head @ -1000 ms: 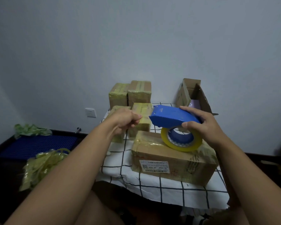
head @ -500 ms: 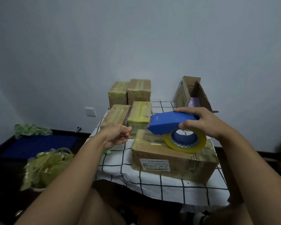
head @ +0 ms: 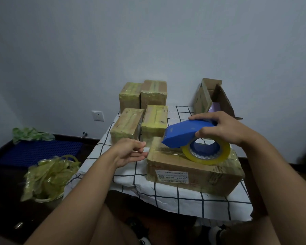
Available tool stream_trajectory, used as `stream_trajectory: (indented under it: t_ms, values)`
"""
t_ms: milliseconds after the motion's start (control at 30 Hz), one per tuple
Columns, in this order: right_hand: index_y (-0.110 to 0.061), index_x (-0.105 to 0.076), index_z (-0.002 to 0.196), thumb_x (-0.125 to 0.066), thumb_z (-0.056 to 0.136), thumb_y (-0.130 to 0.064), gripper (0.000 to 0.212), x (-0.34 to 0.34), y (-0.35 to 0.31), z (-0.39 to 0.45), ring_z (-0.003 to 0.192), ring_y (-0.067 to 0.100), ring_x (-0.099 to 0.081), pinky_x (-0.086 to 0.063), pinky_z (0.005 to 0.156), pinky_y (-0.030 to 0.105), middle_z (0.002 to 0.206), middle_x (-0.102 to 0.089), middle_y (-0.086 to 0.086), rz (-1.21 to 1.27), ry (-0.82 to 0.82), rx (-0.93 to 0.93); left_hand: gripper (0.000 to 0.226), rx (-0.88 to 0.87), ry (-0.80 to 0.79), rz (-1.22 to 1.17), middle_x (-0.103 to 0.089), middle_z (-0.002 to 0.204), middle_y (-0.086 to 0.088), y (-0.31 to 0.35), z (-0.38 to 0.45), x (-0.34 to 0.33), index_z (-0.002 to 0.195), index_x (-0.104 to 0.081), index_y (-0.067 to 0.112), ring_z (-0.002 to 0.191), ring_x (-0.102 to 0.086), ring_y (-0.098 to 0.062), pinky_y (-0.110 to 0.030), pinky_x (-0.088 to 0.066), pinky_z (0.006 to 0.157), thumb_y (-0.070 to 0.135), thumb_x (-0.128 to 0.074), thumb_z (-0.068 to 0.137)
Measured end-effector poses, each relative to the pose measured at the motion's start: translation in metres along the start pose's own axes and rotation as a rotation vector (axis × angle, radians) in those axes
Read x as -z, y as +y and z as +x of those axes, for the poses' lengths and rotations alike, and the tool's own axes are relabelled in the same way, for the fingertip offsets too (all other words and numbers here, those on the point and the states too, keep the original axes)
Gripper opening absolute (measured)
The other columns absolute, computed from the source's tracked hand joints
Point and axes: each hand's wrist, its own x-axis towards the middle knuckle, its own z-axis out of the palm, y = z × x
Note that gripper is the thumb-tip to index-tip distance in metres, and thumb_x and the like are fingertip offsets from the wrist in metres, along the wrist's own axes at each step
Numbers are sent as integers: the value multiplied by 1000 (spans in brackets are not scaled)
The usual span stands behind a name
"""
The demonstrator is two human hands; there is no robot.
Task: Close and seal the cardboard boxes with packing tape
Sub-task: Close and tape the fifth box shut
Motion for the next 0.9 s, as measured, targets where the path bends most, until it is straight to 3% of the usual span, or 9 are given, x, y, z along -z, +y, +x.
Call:
stream_trajectory:
  t_ms: [233,367,500,633,700,767,833,900]
  values:
    - [-41,-62,121,-65,70,-45,52,-3,-1,4,96,5,-60,-42,80,17,108,-59,-22,-19,-25,-2,12,22,-34,-58,-58,72,-5,-9,4,2,84,-57,8,78,-72,-23,-32,-59,70,11,-63,94]
    - [-43,-61,119,-64,70,-45,49,-3,0,3,96,4,-60,-42,80,16,107,-58,-23,-17,-24,-1,14,72,-96,3,-62,79,-5,-15,3,-5,83,-61,12,83,-65,-19,-35,-55,83,15,-59,96]
    - [-42,-62,120,-64,70,-45,50,-5,2,3,96,6,-60,-42,81,17,107,-58,-23,-19,-8,-6,16,89,-60,235,-70,87,-2,-11,-1,-14,89,-66,13,83,-66,-16,-38,-57,80,24,-58,98]
    - [-37,-64,123,-63,70,-44,54,-6,5,4,97,7,-60,-42,80,18,108,-59,-21,-1,5,-16,41,84,46,758,-64,98,-6,-10,-2,-7,112,-59,5,91,-64,-21,-34,-57,73,40,-65,92]
    - [-37,-64,123,-63,70,-43,54,-6,5,4,96,6,-60,-41,80,17,107,-59,-21,-4,5,-14,39,-35,142,821,-60,113,-5,-17,0,-7,121,-55,11,104,-61,-23,-36,-53,85,35,-65,92]
    - [-39,-64,121,-63,69,-44,52,-6,4,5,96,6,-60,-41,79,17,107,-59,-21,0,10,-17,34,-244,234,577,-60,129,-4,-18,-10,-18,128,-56,19,113,-58,-20,-40,-48,100,30,-58,96]
    - [-38,-64,121,-63,69,-44,52,-7,5,5,96,6,-60,-41,79,17,107,-59,-20,13,13,-20,46,-364,197,420,-50,144,1,-18,-24,-37,141,-47,20,125,-52,-18,-39,-42,107,35,-55,98]
    - [-37,-64,121,-63,69,-44,52,-7,7,6,96,7,-60,-42,79,18,107,-59,-19,17,16,-21,70,-383,90,543,-38,152,4,-27,-36,-55,155,-23,26,137,-41,-19,-36,-37,109,44,-56,96]
